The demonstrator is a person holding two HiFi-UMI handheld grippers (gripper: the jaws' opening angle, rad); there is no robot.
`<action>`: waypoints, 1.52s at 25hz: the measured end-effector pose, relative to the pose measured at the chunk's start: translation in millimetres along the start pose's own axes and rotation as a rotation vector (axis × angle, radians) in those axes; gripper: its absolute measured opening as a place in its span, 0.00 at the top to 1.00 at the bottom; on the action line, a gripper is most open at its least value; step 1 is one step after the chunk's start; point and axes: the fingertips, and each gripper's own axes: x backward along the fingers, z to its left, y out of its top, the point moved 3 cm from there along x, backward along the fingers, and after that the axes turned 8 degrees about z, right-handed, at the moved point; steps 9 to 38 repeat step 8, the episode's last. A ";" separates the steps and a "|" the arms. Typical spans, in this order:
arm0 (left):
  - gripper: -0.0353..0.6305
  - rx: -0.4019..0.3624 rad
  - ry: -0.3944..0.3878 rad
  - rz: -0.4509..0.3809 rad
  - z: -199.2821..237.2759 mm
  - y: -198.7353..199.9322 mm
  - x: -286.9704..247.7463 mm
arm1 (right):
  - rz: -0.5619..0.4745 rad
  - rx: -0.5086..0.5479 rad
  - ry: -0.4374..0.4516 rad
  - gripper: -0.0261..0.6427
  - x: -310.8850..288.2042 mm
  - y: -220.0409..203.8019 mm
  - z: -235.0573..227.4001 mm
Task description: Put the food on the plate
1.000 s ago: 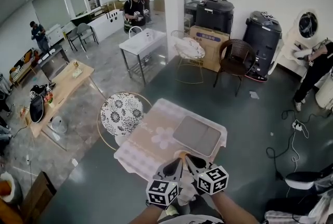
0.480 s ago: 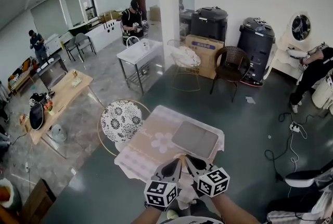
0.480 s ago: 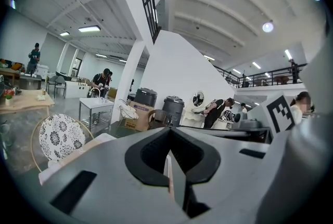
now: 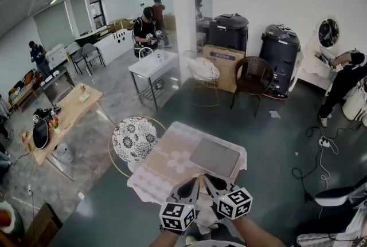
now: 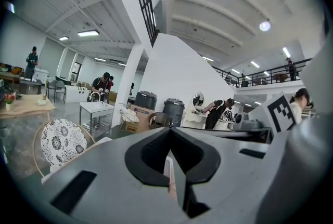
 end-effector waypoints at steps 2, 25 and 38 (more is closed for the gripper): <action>0.94 -0.014 0.001 -0.010 -0.8 2.9 1.5 | -0.007 0.001 -0.002 0.94 1.1 1.6 0.1; 0.94 -0.030 -0.001 -0.037 1.2 14.8 2.1 | -0.027 0.011 -0.007 0.94 1.3 8.6 -1.4; 0.94 -0.030 -0.001 -0.037 1.2 14.8 2.1 | -0.027 0.011 -0.007 0.94 1.3 8.6 -1.4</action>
